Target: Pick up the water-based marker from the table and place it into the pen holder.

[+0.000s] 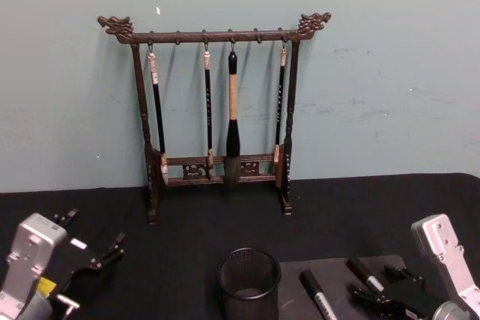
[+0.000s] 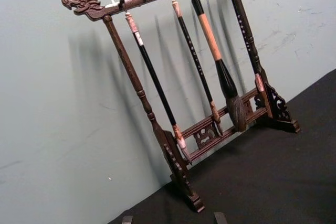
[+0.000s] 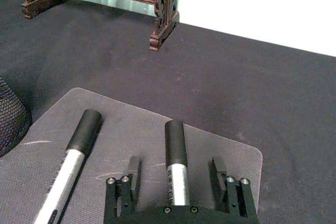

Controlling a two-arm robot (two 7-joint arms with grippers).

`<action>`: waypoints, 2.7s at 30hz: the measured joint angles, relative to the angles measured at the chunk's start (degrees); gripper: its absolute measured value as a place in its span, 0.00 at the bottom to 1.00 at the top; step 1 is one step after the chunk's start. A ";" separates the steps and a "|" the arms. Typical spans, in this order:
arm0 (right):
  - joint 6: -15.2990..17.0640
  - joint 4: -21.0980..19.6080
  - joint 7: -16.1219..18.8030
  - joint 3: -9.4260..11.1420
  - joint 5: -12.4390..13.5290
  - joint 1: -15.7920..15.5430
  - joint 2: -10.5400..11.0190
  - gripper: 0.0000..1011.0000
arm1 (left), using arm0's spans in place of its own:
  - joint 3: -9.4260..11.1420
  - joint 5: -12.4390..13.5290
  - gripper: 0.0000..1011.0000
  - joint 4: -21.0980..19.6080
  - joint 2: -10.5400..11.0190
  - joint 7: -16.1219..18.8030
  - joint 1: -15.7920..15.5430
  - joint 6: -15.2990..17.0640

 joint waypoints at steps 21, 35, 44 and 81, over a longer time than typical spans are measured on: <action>0.00 -0.02 -0.03 0.00 0.00 0.00 0.00 0.20 | 0.00 0.00 0.99 0.00 0.00 0.00 0.00 0.00; 0.00 -0.02 -0.02 0.00 -0.01 0.00 0.00 0.19 | 0.00 0.00 0.99 0.00 0.00 0.00 0.00 0.00; -1.51 -0.61 0.17 1.44 1.06 -0.55 -0.24 0.19 | 0.00 0.01 0.99 0.00 0.00 0.00 0.00 0.00; -11.02 -3.46 8.81 -3.20 9.02 6.34 -1.40 0.19 | 0.00 0.00 0.99 0.00 0.00 0.00 0.00 0.00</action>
